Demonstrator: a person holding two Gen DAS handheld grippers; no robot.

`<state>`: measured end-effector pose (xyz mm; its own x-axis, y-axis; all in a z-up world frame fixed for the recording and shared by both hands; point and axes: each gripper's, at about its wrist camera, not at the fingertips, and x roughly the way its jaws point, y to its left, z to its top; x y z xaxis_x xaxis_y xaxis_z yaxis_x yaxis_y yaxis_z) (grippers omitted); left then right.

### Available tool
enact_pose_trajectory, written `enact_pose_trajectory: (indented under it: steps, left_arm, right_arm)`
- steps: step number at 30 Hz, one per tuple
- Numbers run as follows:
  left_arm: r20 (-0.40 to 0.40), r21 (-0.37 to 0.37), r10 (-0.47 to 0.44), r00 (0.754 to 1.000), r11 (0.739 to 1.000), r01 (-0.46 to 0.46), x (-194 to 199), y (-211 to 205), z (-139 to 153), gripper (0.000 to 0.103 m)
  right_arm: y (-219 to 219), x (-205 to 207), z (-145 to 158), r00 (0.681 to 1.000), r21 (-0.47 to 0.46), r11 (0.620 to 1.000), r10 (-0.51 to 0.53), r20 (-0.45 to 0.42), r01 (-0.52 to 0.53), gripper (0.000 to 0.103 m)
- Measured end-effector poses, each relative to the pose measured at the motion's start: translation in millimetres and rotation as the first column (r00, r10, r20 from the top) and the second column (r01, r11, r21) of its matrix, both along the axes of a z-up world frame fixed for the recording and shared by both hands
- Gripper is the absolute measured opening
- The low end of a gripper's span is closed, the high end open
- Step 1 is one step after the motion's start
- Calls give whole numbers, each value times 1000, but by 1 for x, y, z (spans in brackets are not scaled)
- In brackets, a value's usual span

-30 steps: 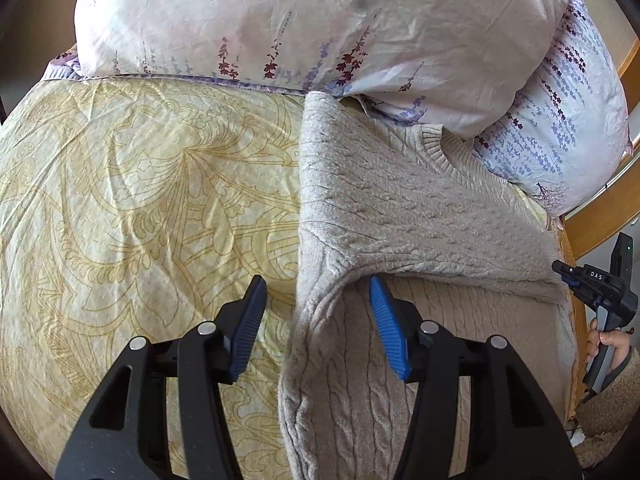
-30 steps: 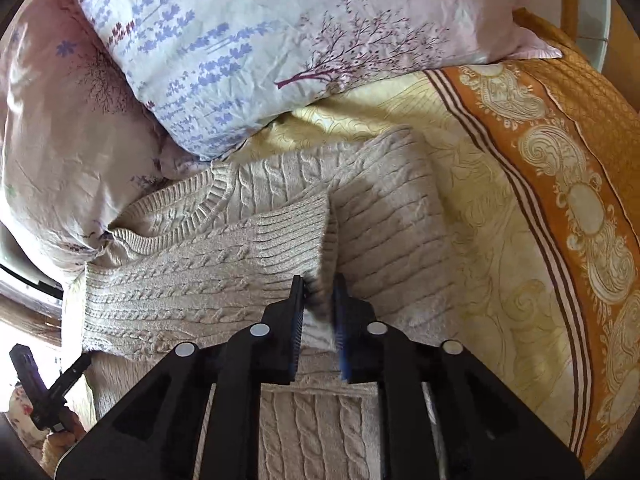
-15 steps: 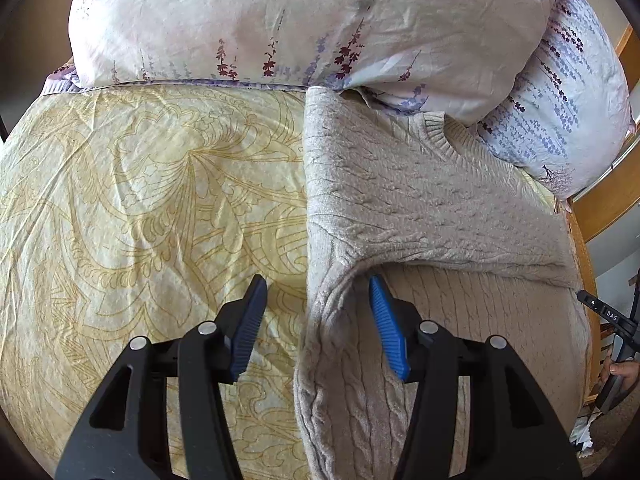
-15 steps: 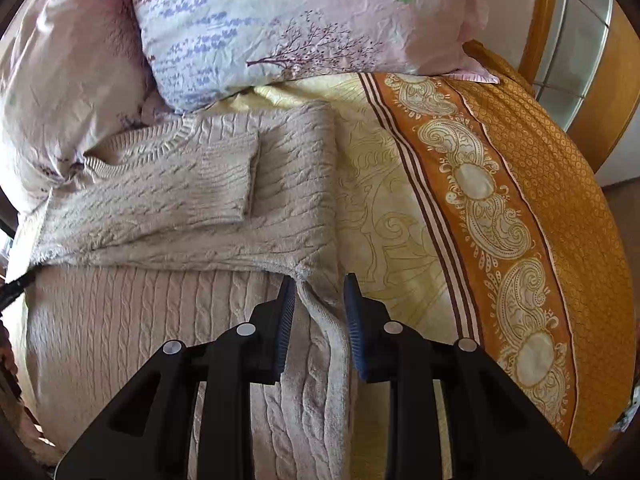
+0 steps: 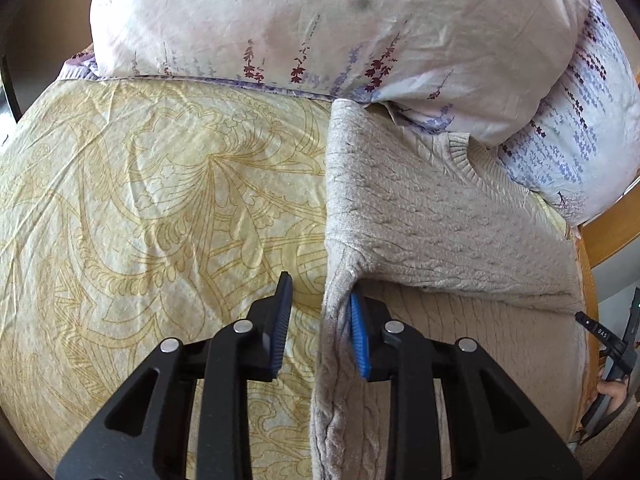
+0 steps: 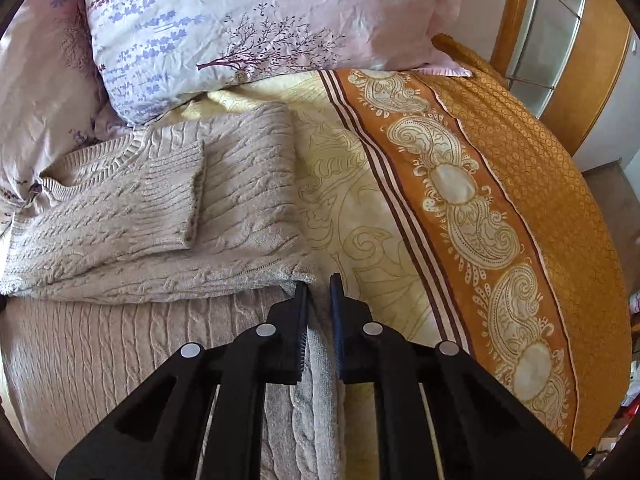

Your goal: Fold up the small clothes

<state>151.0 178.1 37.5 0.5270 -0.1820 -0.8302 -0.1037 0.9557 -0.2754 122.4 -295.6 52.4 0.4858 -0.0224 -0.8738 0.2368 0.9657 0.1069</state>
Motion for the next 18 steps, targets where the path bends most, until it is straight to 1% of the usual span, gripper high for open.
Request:
enact_pose_trajectory:
  steps: [1, 3, 5, 7, 8, 11, 13, 15, 18]
  left_arm:
    - [2, 1, -2, 1000, 1000, 2, 0, 0, 0, 29]
    - [0, -27, -6, 1000, 1000, 6, -2, 3, 1, 30]
    - [1, -65, -19, 1000, 998, 19, -12, 4, 3, 45]
    - [7, -100, -34, 999, 994, 35, -27, 4, 5, 54]
    - [13, -127, -42, 999, 991, 43, -36, 5, 6, 55]
    - [14, -207, -62, 998, 976, 64, -64, 6, 5, 55]
    - [-1, -257, -69, 998, 964, 67, -81, 8, 3, 55]
    - [-3, -294, -69, 998, 953, 65, -98, 8, 2, 55]
    - [-14, -352, -65, 998, 934, 56, -118, 10, 2, 54]
  right_arm:
    - [-3, -1, 1, 1000, 32, 999, -2, -2, 2, 12]
    - [-10, -8, 5, 1000, 93, 996, -14, 7, 13, 21]
    - [-17, -21, 13, 999, 140, 990, -29, 45, 23, 41]
    - [-27, -39, 20, 995, 228, 973, -39, 87, 18, 55]
    - [-31, -46, 22, 994, 279, 960, -42, 99, 13, 60]
    - [-42, -69, 18, 995, 393, 920, -46, 91, 7, 60]
    - [-47, -83, 10, 996, 467, 884, -46, 70, 8, 60]
    - [-49, -95, 3, 998, 520, 854, -44, 50, 12, 60]
    - [-48, -108, -8, 999, 568, 823, -33, 18, 17, 57]
